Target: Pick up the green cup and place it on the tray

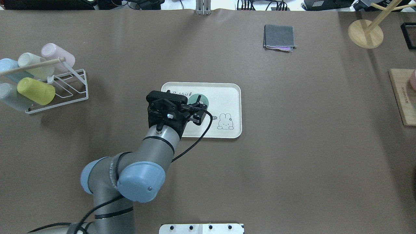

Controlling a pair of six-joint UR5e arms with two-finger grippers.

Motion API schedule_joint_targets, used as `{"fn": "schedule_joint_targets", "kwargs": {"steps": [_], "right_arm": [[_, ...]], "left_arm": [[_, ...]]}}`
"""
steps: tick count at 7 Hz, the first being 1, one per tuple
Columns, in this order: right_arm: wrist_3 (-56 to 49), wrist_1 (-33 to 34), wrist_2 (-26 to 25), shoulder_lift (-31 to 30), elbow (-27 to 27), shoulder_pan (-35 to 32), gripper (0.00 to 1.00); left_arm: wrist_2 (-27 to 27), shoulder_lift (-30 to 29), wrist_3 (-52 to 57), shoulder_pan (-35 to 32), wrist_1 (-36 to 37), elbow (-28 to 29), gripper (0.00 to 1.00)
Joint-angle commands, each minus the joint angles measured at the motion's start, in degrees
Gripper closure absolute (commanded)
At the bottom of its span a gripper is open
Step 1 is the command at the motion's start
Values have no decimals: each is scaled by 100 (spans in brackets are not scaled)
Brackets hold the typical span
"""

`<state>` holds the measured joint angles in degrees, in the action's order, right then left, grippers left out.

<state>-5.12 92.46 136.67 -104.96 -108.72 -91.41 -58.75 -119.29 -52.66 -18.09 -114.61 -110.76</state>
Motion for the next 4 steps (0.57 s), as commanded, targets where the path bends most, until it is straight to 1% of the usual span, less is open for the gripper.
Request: {"fn": "schedule_joint_targets", "kwargs": {"steps": [1, 2, 3, 4], "right_arm": [[37, 9, 0, 36, 0, 0, 0], [37, 17, -9, 63, 0, 0, 0], [37, 35, -9, 72, 0, 0, 0], [37, 35, -9, 81, 0, 0, 0]], "left_arm": [[-1587, 37, 150, -744, 945, -358, 2], [-2231, 37, 438, -1157, 1323, -359, 2], [-2507, 72, 728, -1431, 1727, -350, 2], [-2702, 203, 992, -1712, 1836, -315, 2]]}}
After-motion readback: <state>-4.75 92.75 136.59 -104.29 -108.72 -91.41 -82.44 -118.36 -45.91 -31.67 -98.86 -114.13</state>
